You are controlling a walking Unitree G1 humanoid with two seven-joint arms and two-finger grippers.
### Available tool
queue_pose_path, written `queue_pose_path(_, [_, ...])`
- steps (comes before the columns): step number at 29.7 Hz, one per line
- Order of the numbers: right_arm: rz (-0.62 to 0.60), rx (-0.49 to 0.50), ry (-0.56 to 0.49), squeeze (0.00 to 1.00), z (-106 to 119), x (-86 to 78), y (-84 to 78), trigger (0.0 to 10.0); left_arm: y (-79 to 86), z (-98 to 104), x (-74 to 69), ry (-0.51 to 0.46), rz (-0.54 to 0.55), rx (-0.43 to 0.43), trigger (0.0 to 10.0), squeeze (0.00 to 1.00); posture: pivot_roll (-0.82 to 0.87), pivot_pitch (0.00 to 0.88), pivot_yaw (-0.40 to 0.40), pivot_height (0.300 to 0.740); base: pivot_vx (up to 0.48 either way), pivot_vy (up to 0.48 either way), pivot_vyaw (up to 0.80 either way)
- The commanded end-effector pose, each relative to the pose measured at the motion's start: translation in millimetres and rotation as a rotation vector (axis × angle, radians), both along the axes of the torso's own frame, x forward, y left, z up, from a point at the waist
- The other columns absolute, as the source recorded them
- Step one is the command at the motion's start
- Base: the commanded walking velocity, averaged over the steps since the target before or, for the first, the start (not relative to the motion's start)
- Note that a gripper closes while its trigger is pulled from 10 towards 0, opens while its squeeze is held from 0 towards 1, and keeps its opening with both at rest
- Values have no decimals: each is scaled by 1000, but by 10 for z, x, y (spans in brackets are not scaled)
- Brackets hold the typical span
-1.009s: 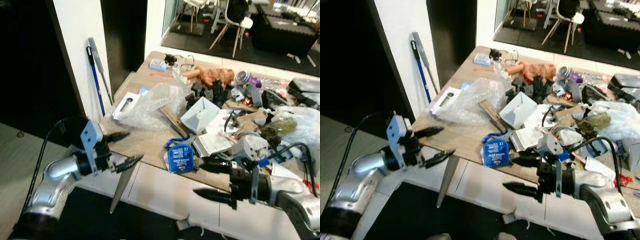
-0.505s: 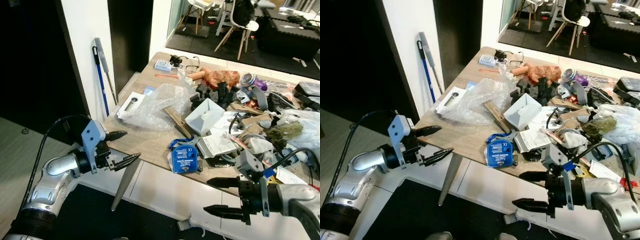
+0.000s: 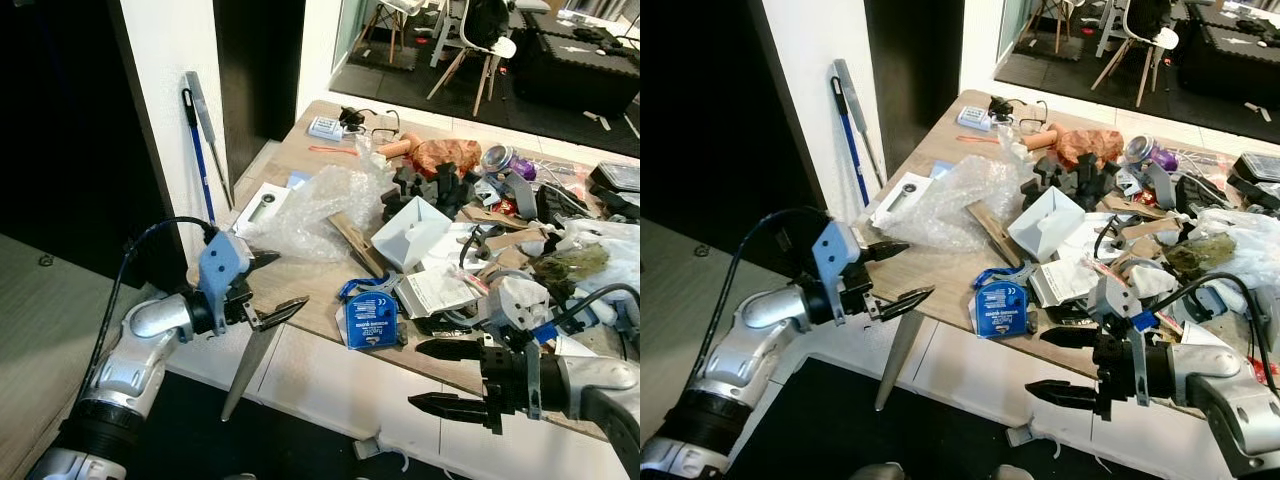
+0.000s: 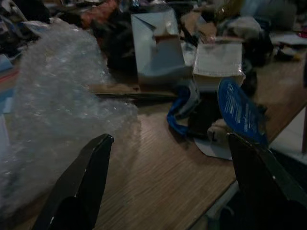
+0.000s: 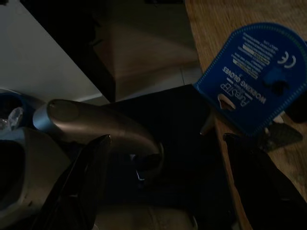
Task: Picking trash to rubbish bin
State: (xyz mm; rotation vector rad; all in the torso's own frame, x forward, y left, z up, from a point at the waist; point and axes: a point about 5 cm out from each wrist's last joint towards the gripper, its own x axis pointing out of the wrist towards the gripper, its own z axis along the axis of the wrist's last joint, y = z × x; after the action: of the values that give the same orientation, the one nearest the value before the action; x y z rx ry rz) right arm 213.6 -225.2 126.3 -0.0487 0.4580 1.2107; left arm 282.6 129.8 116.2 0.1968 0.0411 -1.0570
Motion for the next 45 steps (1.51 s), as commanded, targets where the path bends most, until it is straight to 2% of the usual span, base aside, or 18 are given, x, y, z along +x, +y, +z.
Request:
queue_pose_path(1, [5,7,-26,0,76,3,9,10000,-87,-30,19,12,-12,30,10000,0,-32,0,-29,740,0,0,0])
queue_pose_path(8, [-43,45,-87,0,205,92,12,10000,-170,-58,44,36,-36,110,10000,0,-34,0,-24,740,0,0,0])
queue_pose_path(11, [-78,52,-127,0,260,138,27,10000,-173,-55,49,27,-31,113,10000,0,-34,0,-24,740,0,0,0])
queue_pose_path(14, [-50,89,-98,0,305,112,45,10000,-177,-57,51,23,-30,121,10000,0,-38,0,-25,740,0,0,-800])
queue_pose_path(23, [-42,79,-90,0,281,100,64,10000,-161,-58,33,22,-37,138,10000,0,-37,0,-27,740,0,0,-692])
queue_pose_path(28, [8,35,-37,0,232,21,62,10000,-114,-52,40,20,-29,151,10000,0,-36,0,-28,740,0,0,0])
queue_pose_path(31, [45,-47,17,0,151,-60,13,10000,-94,-60,34,23,-29,159,10000,0,-37,0,-27,740,0,0,0])
queue_pose_path(35, [52,-87,41,0,111,-91,-25,10000,-40,-86,26,28,-24,180,10000,0,-39,0,-28,740,0,0,0])
queue_pose_path(40, [72,-88,42,0,111,-103,-13,10000,59,-70,60,30,7,210,10000,0,-39,0,-29,740,0,0,0])
queue_pose_path(45, [98,-81,47,0,118,-124,18,10000,132,-9,147,26,84,186,10000,0,-39,0,-29,740,0,0,0])
